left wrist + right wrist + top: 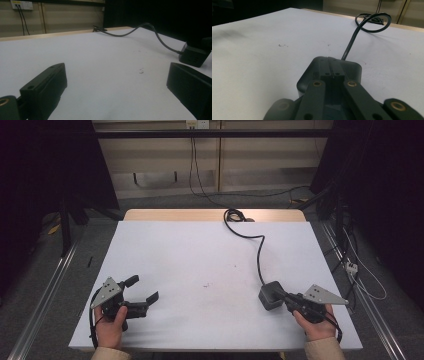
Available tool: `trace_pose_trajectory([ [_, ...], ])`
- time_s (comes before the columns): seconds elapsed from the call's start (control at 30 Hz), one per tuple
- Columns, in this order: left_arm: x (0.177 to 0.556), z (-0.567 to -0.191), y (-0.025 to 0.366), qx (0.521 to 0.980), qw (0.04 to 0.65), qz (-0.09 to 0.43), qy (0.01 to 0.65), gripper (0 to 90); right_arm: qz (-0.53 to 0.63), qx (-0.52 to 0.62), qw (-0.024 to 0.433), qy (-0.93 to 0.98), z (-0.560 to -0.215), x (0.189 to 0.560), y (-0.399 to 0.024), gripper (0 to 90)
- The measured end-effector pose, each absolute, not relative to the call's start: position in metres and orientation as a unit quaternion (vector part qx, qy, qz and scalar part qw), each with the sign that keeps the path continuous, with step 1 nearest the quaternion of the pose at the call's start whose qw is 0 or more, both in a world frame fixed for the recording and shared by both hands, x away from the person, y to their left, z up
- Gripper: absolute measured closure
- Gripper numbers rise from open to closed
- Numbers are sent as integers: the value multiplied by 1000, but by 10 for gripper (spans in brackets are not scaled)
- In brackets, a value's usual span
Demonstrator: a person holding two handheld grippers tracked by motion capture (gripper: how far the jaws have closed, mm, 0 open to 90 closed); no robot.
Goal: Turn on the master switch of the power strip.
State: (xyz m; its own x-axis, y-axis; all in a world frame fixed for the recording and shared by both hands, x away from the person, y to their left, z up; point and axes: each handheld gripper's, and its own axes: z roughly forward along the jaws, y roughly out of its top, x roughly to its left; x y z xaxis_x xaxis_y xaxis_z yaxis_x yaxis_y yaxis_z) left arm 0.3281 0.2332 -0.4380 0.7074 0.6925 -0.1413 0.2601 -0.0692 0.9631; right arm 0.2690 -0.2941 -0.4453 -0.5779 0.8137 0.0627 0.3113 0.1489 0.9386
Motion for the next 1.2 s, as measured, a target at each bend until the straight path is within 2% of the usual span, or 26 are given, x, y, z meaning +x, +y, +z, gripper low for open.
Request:
trace_pose_trajectory([
  [0.8, 327, -438, 234, 709, 593, 183, 335, 27, 508, 384, 255, 727, -444, 268, -290, 900],
  [1.2, 326, -437, 234, 708, 594, 184, 334, 27, 518, 386, 248, 722, -446, 269, -292, 900],
])
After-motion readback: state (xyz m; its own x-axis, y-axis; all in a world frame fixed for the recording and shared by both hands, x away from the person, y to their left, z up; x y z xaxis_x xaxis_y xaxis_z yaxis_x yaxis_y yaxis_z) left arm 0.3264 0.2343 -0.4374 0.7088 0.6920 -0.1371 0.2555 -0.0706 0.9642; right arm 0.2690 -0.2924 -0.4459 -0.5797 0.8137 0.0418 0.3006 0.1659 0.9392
